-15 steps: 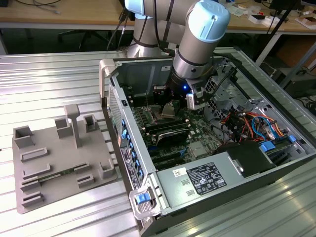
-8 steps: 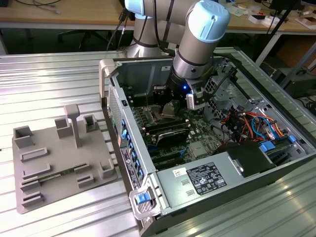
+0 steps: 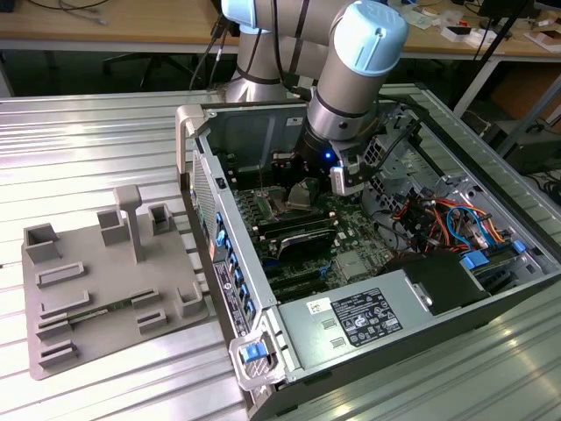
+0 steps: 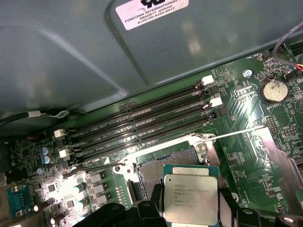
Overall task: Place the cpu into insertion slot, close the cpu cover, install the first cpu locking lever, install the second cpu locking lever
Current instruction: 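Place the cpu into insertion slot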
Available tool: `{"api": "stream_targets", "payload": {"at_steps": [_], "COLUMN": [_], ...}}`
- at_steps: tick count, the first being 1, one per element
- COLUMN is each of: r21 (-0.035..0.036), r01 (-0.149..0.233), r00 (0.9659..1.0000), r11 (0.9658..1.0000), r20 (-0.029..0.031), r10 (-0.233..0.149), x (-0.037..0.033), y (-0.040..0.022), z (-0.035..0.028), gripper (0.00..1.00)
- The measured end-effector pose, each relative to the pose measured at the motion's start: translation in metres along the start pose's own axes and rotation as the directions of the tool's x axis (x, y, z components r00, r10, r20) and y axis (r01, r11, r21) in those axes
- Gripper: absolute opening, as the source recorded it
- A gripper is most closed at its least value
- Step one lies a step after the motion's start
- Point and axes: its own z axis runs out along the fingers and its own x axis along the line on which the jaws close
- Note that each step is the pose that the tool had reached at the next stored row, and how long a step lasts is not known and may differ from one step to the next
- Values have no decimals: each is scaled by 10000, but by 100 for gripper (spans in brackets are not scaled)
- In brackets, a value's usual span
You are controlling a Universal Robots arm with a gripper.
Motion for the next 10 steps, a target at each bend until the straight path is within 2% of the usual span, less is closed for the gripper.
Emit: {"api": "stream_targets", "payload": {"at_steps": [10], "r21": [-1], "r01": [-36], "r00": [10000], "r11": [10000], "r20": [3], "r10": [36], "x": [0], "y": [0], "z": [6], "gripper": [55]}}
